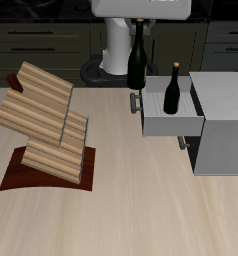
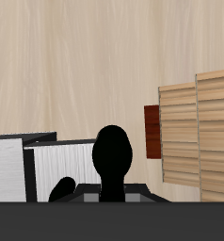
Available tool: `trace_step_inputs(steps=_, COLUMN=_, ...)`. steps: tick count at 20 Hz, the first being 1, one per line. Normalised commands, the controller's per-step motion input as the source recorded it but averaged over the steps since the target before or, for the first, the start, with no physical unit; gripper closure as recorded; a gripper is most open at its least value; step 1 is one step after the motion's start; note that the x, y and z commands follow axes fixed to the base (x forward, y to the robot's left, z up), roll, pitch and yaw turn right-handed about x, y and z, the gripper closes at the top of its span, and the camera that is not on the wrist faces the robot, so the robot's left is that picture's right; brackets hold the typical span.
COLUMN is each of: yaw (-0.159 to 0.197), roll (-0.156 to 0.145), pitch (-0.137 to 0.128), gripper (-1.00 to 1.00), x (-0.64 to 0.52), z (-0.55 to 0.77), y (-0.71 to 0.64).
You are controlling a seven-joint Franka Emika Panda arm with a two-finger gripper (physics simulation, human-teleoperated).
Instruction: Place the wine bottle from the table into the top drawer
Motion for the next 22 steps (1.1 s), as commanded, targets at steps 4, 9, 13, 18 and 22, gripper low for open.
trace_step_inputs(steps=4, yaw=0.000, roll=-0.031, pitch=0.006, gripper=1.00, x=-0.04, z=-0.02, y=-0.20)
trace_step_inputs(steps=9, yaw=-0.016, roll=-0.041, pitch=0.010, gripper=1.00, x=-0.09, z=-0.02, y=-0.26)
trace_step_inputs(steps=13, yaw=-0.007, roll=-0.017, pitch=0.033, gripper=1.00, x=-0.03, z=-0.08, y=-0.09)
trace_step_inputs(steps=18, yaw=-0.019, roll=-0.058, pitch=0.060, gripper=1.00, x=-0.09, z=-0.07, y=-0.10)
trace_step_inputs(steps=22, yaw=0.029, roll=-0.024, pitch=0.006, gripper=1.00, x=-0.29, z=0.10, y=0.08)
